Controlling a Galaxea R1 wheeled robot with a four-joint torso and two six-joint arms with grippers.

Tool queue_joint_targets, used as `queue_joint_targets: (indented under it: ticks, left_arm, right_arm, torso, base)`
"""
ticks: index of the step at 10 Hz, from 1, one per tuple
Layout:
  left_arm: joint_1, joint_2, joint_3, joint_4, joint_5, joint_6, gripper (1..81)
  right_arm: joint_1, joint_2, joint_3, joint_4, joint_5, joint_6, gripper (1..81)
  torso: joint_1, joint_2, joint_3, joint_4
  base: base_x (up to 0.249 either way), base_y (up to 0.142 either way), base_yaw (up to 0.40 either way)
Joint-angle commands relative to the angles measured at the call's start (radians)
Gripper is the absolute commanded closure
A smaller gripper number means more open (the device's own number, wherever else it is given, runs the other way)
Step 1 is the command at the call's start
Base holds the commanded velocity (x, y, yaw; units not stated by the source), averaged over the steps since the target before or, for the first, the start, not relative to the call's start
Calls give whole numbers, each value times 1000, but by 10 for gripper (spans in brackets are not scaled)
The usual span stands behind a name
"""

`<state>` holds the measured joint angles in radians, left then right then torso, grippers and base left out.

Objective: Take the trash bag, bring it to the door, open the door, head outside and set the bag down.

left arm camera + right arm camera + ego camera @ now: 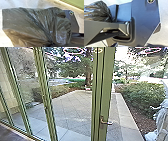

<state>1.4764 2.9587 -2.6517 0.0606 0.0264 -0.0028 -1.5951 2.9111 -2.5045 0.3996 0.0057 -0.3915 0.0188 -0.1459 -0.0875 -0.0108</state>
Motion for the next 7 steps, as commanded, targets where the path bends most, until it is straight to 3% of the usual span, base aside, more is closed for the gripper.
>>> queue_joint_targets:
  ticks: [1, 4, 7]
  left_arm:
    - [-52, -59, 98, -4, 55, -2, 811]
    - [-47, -142, 220, -5, 46, -3, 811]
    - [-47, -164, 242, -11, 44, -5, 811]
  right_arm:
    - [49, -155, 248, 5, -64, 0, 10]
    - [46, -252, 390, 5, -64, 3, 10]
    - [45, -332, 499, 7, -30, 3, 10]
  torso:
    - [0, 0, 0, 0]
    - [0, 0, 0, 0]
    - [0, 0, 0, 0]
  base:
    - [0, 0, 0]
    - [0, 0, 0]
    - [0, 0, 0]
